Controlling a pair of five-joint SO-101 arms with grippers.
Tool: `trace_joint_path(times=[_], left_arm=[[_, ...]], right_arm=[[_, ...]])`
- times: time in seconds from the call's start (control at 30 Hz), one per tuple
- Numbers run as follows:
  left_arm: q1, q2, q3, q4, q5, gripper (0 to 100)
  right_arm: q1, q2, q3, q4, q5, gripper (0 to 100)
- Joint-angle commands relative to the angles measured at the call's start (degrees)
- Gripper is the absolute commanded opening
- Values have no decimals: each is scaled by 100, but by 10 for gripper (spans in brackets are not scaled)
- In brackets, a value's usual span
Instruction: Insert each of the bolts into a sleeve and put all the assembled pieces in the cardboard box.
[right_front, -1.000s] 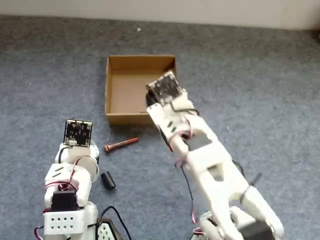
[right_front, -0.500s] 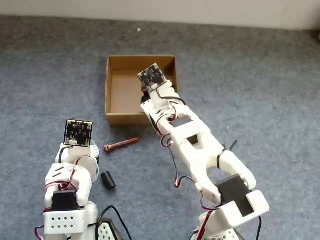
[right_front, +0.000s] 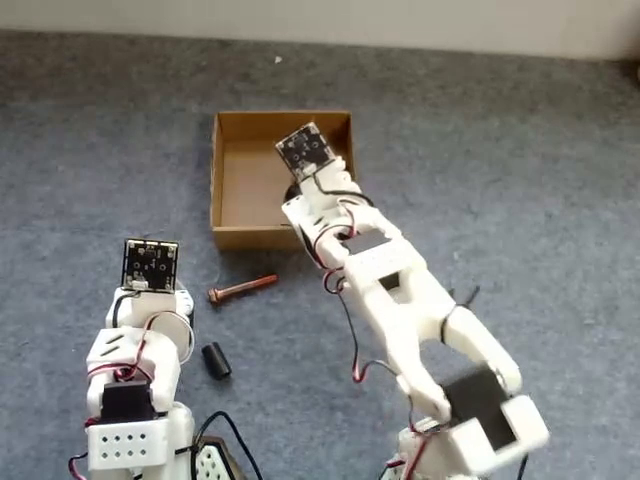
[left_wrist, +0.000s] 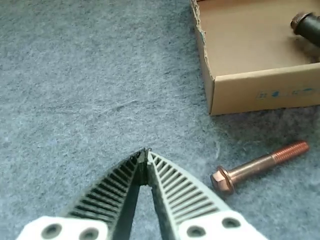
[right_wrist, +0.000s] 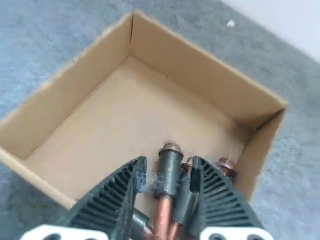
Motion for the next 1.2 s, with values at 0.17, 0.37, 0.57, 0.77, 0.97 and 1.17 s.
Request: trace_joint_path(times=[0.17,0.37,0.57,0.77,0.97,1.17], left_arm=[[-848,-48,-163,-255,-70,17],[-1727,-48,-303,-308,-62,17],[-2281,-48,-391,-308,-35,17],[-2475,-48,-338,-545,-26,17],[-2492,-48,-338,-554,-26,17],[-2492,-48,-338,-554,-26,17]], right_arm=[[-884,-1596,-312,2343,-53,131],[-1886,-1385,-312,3037,-818,131],[-2826,-989,-330,3363,-1495,131],[-3266,-541,-365,3459,-1996,134],[-3591,-75,-374,3451,-1996,134],[-3723,84,-382,3371,-1996,134]])
